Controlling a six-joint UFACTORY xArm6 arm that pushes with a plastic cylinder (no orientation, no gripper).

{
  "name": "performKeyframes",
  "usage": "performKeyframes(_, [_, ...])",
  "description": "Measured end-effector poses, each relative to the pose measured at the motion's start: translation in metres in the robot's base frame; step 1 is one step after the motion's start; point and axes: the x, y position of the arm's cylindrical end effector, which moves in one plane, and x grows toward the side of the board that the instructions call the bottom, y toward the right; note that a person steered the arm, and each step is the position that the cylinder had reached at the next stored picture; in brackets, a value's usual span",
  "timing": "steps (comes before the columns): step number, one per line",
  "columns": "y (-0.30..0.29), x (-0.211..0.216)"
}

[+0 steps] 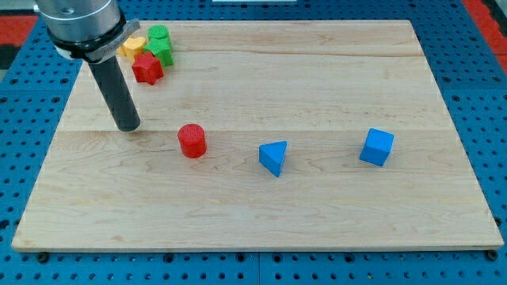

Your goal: Push the red circle vertically above the blue triangle

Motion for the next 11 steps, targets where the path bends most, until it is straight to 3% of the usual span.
performKeyframes(1, [0.0, 0.001])
performKeyframes(3, [0.019, 0.049])
performKeyframes(4, [0.094, 0.051])
performKeyframes(5, [0.116, 0.044])
performKeyframes(7, [0.118, -0.005])
performKeyframes(8, [0.118, -0.007])
performKeyframes(10, [0.159, -0.066])
performKeyframes(11, [0.207, -0.104])
